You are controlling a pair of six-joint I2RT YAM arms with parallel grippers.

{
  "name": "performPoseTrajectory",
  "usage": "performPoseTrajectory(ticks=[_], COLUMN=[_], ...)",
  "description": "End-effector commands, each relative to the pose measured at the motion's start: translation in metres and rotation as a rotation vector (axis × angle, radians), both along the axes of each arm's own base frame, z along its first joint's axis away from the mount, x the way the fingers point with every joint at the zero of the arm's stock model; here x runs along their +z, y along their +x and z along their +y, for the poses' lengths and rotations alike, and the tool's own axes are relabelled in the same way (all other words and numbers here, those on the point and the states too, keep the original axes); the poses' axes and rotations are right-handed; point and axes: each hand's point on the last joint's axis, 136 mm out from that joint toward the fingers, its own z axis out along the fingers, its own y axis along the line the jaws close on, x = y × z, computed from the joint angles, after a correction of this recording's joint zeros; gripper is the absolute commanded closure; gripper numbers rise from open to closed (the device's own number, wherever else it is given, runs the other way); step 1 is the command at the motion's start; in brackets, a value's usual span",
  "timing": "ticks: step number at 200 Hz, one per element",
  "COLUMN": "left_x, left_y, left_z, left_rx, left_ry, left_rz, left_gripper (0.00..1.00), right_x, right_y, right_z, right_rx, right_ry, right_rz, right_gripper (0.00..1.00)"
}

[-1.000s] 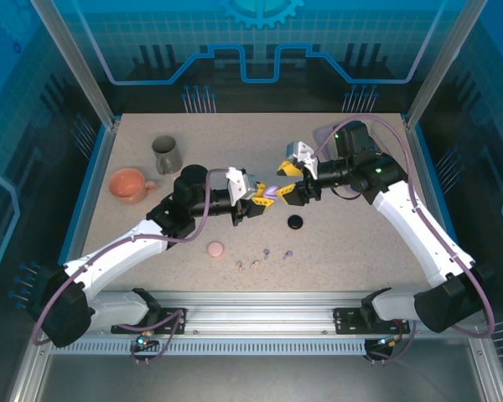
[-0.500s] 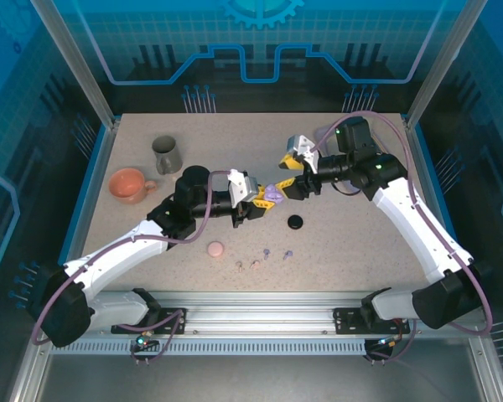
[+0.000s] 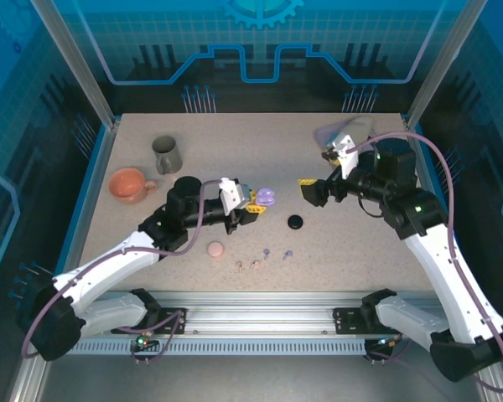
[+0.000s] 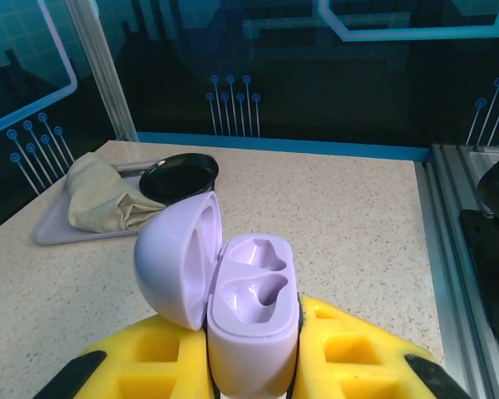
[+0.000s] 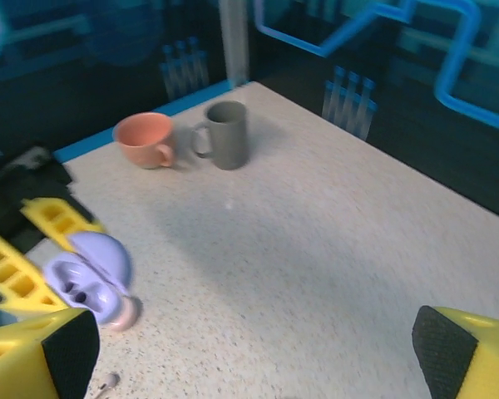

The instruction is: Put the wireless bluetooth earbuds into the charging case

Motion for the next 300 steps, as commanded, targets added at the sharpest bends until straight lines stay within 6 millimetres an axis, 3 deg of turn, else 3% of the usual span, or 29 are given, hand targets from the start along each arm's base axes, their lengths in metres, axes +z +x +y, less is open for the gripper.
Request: performPoseTrajectory(ticks=[1,31,62,95,137,223,300], left_x=[0.002,0.0,0.003,0.005,0.005,0.017,0.022], left_y=[-0.008,-0.018,-0.028,-0.037,-0.045,-0.06,-0.069], left_z=[0.011,0.025,0.036,0.047,0.053,0.065,0.078], left_rx=[0.032,0.063,0.084,0.104,0.103,0.111,0.148], left_ry=[0.014,0.016,0.007,-0.001,-0.01,-0.055,-0.089], left_rz=[-0.045,-0.047,-0.057,-0.075,-0.082,-0.089,-0.11], left_gripper=[0.95,0.95,0.95,0.95,0.95,0.95,0.95], right_x=[-0.023,-0.061,-0.118,-0.182,-0.239,-0.285,-0.315], right_y=[0.004,-0.018,-0.038,-0.057,-0.065,-0.062,-0.061], right_z=[-0.035,-0.037,-0.038,-0.019,0.012,0.088,0.115], right_rx=[-0.281,-0.319,-0.426,-0.501,-0.522,-0.391,-0.407], right_ry=[0.086,0.094,0.046,-0.069,-0.189,-0.333,-0.458], right_rz=[0.183,0.413,0.718,0.943,1.053,1.142,1.202], right_gripper=[0.0,0.0,0.12,0.27,0.41,0.5,0.55])
